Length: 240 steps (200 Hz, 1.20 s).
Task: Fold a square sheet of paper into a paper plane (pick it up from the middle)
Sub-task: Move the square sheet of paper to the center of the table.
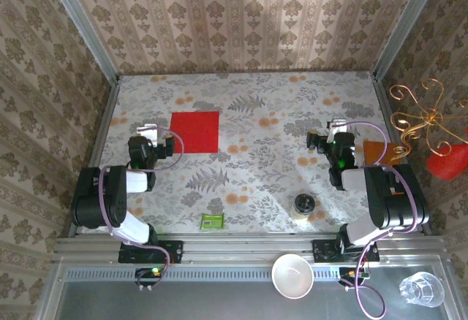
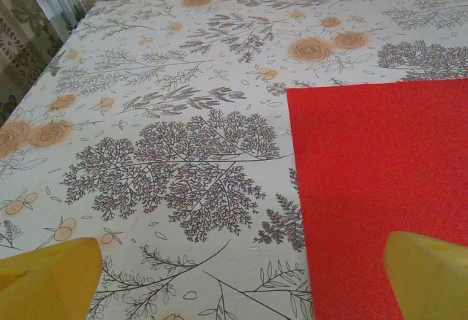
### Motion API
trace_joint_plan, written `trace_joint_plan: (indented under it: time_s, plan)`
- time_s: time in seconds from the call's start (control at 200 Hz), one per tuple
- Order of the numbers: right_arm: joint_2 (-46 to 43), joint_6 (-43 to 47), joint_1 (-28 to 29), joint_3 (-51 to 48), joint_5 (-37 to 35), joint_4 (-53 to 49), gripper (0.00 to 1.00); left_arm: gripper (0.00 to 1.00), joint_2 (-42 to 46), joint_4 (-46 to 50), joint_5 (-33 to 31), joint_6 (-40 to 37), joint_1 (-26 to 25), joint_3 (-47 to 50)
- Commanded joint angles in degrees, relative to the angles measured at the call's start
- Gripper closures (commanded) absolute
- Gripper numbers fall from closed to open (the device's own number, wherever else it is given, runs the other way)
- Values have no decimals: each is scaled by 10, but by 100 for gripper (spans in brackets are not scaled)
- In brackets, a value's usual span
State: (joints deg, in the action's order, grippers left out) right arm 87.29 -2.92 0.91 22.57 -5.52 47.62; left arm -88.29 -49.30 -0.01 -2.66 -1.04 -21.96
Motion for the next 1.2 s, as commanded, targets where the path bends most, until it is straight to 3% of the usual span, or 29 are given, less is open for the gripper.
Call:
trace_joint_plan:
  time_s: [0.0,1.04,1.195]
  plan:
    - [3,9,2,12,8,3,0,0,-4,-8,1,-9,2,-12]
    - [2,8,0,12,11,2,0,0,-3,-9,4,-8,3,-12]
    - [-26,4,0,16,5,-25,0,0,28,19,-28,2,1,-16]
